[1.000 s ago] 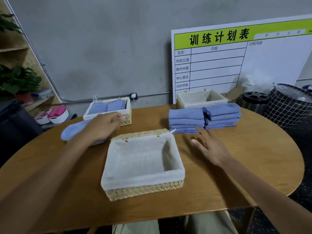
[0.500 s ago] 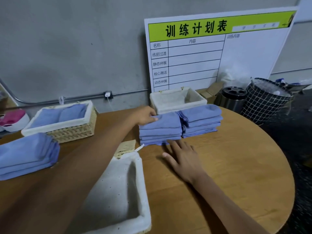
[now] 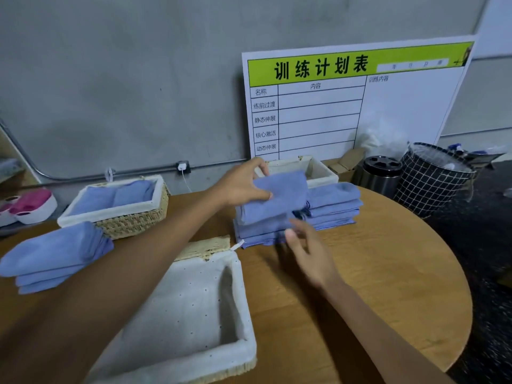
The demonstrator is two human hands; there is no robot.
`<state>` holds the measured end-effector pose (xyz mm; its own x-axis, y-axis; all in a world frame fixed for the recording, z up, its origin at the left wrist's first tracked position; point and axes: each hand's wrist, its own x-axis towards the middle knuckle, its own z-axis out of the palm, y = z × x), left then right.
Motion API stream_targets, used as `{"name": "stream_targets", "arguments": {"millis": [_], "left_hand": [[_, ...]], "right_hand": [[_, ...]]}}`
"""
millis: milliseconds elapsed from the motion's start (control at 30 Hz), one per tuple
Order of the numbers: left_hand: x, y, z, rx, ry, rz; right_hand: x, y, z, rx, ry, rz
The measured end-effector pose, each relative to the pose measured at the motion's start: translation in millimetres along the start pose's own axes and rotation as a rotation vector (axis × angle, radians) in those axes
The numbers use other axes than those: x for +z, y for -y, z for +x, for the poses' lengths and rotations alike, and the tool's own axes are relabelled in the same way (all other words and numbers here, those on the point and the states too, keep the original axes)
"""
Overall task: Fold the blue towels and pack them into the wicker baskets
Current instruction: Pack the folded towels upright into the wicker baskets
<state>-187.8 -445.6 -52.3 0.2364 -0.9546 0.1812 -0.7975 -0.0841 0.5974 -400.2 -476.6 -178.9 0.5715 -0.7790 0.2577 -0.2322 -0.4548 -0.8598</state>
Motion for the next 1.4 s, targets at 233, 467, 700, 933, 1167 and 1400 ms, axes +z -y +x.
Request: {"name": "stream_targets", "arguments": {"millis": [233,467,700,933,1167,1400], "left_hand": [[-62.8,-31.5,-119.8,-0.13,-0.275,-0.578],[-90.2,33.9,-260.2,-0.389,-0.251,-0.489],[-79.6,78.6,-309.4,-0.193,-0.195,0.009],[-53.8,101.1,-300.7,-0.024,-0.022,0.364],[-61.1,86.8,-283.2,-0.114,0.196,0.633],[-75.8,90.7,-277.6,-0.159,0.365,0.539]], "right_hand": [[1.4,130.6,-8.4,0.028,0.096,0.7],[90.3,173.8,-49.6,0.166,0.376,0.599],[132.1,147.7,-70.2,0.183,0.62,0.385],[136.7,135.3,-62.6,0.004,0.756,0.022],[124.8,147.1,-59.3,-0.316,0.639,-0.538],[127.2,142.7,-49.9,-0.641,0.705,-0.558]]}}
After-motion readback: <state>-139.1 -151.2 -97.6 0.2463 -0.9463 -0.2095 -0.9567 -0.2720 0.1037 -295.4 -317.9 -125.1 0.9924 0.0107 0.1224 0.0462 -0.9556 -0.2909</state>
